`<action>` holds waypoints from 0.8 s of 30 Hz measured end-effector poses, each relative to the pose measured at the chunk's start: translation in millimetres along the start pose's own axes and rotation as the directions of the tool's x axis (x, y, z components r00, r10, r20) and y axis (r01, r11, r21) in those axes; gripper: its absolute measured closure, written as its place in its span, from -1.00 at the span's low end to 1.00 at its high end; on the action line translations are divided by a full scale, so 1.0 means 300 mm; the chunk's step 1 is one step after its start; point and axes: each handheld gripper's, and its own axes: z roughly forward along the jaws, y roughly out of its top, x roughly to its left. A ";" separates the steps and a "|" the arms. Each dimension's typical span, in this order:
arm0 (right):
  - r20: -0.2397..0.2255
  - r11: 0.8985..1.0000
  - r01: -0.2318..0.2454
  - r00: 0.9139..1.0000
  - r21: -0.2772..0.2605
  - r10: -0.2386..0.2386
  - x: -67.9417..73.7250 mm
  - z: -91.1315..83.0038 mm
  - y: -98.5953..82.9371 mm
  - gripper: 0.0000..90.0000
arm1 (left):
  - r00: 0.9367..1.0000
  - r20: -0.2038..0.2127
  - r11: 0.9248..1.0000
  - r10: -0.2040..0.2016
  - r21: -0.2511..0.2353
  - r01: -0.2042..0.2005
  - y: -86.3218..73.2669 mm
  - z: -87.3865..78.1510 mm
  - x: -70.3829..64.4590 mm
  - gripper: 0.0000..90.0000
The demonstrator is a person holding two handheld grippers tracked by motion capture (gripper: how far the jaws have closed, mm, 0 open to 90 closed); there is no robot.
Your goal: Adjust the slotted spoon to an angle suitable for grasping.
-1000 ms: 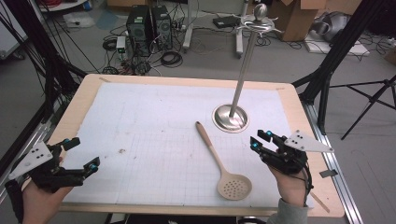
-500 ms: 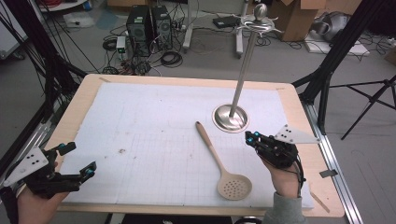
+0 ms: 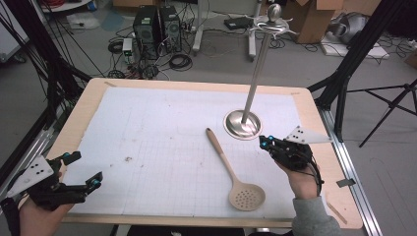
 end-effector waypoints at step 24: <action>-0.027 0.988 -0.081 0.996 0.132 0.085 0.046 0.191 0.032 1.00 | 1.000 0.007 1.000 0.002 0.022 -0.002 -0.010 0.011 -0.003 -0.96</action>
